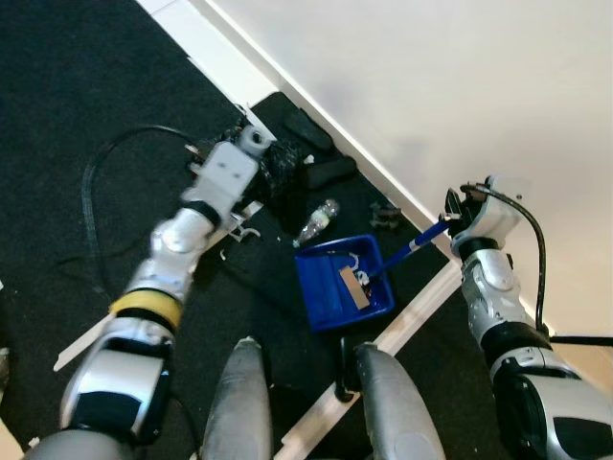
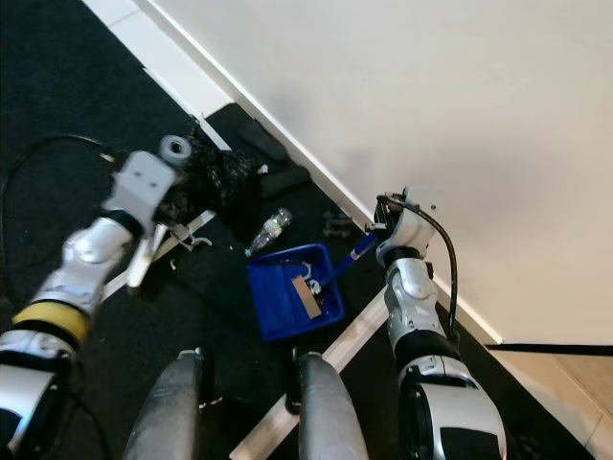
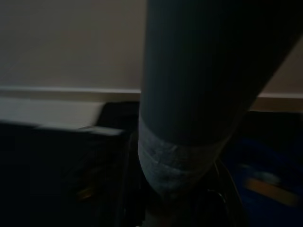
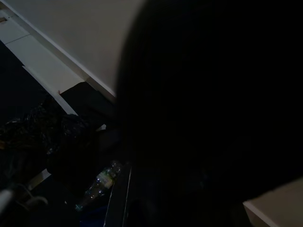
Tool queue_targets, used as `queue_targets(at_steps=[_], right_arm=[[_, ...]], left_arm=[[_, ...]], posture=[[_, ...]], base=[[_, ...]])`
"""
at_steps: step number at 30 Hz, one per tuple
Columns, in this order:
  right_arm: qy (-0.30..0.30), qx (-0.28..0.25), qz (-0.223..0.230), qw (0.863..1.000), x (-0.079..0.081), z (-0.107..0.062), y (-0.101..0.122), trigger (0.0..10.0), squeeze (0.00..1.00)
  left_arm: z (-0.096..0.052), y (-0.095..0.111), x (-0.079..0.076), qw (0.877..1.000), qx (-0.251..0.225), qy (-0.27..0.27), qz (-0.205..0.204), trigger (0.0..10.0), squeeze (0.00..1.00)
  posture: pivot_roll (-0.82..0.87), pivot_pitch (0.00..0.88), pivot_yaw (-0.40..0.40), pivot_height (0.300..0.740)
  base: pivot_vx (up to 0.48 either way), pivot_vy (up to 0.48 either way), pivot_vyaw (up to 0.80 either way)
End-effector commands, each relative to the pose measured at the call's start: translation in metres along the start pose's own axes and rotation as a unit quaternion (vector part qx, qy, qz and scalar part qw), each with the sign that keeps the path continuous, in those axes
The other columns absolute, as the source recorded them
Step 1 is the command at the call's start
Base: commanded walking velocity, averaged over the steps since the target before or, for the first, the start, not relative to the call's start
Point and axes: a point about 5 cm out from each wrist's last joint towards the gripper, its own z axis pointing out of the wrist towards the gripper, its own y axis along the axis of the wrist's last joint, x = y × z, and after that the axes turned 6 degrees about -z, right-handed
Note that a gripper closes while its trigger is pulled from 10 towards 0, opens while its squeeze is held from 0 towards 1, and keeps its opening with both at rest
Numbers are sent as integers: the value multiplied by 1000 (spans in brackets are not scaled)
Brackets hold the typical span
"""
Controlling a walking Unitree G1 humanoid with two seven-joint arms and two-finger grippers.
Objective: Sweep floor
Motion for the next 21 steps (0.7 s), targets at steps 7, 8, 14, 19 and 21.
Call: queue_targets(at_steps=[7, 8, 14, 19, 21], right_arm=[[2, 93, -5, 996, -2, -18, -37, 10000, 0], [2, 93, -5, 996, -2, -18, -37, 10000, 0], [4, 94, -6, 996, -2, -19, -38, 10000, 0], [7, 95, -8, 995, 1, -21, -39, 10000, 0], [10, 95, -10, 995, 1, -21, -40, 10000, 0]], left_arm=[[29, 11, -65, 997, -15, -53, -63, 10000, 0], [29, 11, -65, 997, -15, -53, -63, 10000, 0], [59, 58, -87, 989, -73, 3, -125, 10000, 0], [74, 95, -100, 981, -115, 22, -155, 10000, 0], [78, 108, -101, 977, -129, 40, -167, 10000, 0]], posture=[[-27, 418, -110, 740], [-27, 418, -110, 740], [-20, 418, -115, 740], [-27, 419, -117, 740], [-27, 419, -117, 740]], base=[[0, 0, 0], [0, 0, 0], [0, 0, 0], [0, 0, 0], [0, 0, 0]])
